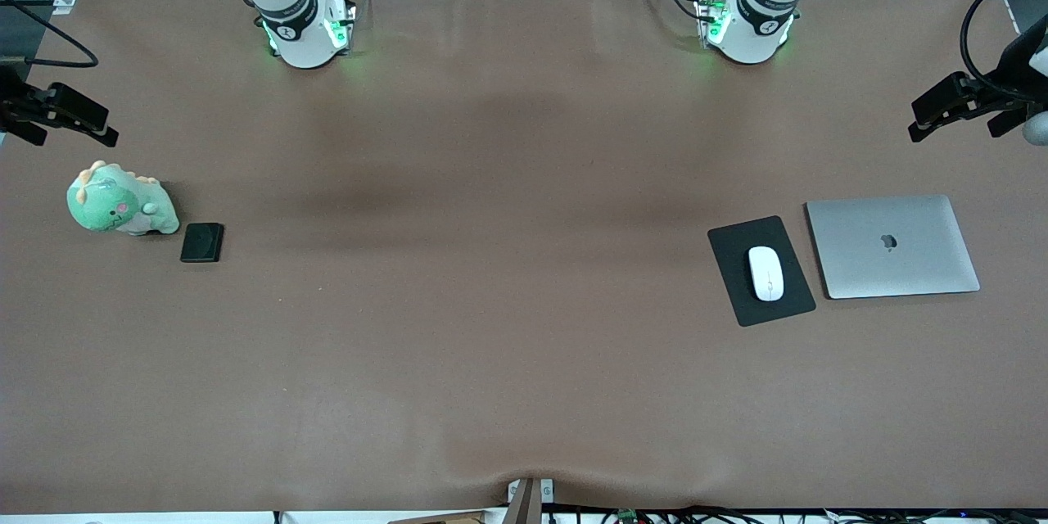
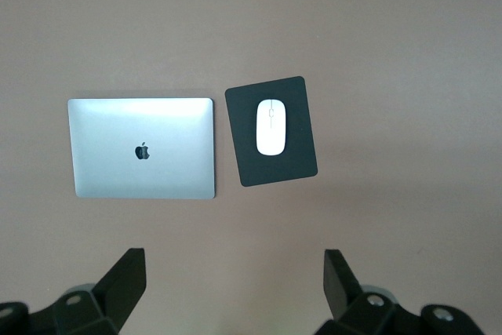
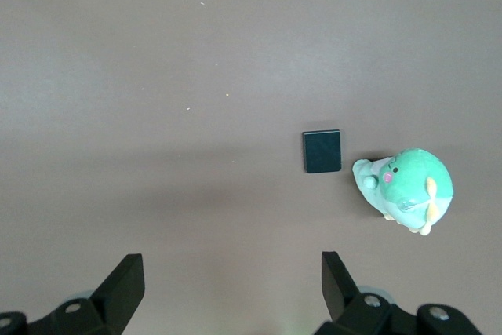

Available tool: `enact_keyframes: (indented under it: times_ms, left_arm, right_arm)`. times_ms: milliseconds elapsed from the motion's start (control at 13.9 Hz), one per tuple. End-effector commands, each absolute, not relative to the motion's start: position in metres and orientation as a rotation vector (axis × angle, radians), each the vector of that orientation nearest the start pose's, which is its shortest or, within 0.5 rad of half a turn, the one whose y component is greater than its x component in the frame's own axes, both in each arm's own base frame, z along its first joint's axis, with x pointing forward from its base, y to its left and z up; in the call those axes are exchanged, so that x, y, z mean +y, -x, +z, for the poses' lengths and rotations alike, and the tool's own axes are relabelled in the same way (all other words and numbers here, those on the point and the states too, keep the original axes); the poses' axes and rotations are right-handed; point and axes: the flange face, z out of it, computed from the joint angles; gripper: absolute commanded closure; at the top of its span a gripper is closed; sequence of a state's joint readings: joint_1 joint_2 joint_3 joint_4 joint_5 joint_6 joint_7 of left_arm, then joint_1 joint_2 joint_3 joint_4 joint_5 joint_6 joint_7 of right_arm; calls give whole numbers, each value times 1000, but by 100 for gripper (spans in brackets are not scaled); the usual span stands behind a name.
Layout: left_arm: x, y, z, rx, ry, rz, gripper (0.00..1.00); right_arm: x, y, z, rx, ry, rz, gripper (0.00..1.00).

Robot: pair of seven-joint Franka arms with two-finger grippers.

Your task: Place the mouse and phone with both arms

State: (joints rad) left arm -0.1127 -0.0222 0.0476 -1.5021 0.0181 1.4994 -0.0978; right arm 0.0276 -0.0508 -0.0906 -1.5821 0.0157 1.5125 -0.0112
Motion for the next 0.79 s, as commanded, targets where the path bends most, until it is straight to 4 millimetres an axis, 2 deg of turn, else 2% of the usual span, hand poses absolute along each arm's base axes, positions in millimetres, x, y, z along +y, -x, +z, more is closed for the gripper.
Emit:
enact_keyframes:
  times_ms: [0, 287, 719]
  left_arm:
    - [-31, -542, 667, -51, 3104, -50, 0]
    - [-32, -542, 667, -46, 3104, -50, 0]
    - [-34, -542, 666, -44, 3104, -48, 0]
  right_arm:
    - [-30, -527, 641, 99, 3140, 42, 0]
    - [-27, -524, 644, 164, 3137, 66, 0]
    - [-36, -523, 648, 190, 3133, 58, 0]
